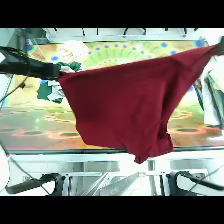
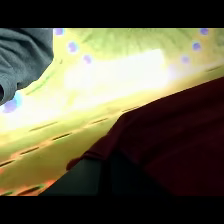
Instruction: Fold the shirts.
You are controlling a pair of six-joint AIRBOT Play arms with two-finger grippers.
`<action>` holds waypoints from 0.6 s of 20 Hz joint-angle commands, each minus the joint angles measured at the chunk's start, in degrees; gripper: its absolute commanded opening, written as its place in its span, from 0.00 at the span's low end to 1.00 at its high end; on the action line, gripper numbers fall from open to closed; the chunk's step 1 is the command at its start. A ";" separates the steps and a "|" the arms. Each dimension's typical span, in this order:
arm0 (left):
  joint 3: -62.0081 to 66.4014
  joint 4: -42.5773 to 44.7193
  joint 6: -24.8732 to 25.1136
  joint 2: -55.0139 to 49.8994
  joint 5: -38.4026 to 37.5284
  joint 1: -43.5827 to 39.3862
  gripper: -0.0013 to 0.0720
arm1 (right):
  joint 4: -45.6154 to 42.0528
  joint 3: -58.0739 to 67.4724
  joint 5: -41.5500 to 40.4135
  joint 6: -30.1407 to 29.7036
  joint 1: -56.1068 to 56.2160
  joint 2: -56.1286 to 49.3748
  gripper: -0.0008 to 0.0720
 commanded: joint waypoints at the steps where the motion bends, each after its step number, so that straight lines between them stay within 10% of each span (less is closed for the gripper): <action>1: -2.19 1.27 0.85 -8.55 7.91 1.09 0.04 | 2.91 -0.31 -4.94 -1.29 1.36 -11.52 0.05; 12: 12.98 2.19 0.68 -25.22 9.07 -0.33 0.04 | 1.44 -0.33 -14.82 -4.83 4.72 -20.11 0.05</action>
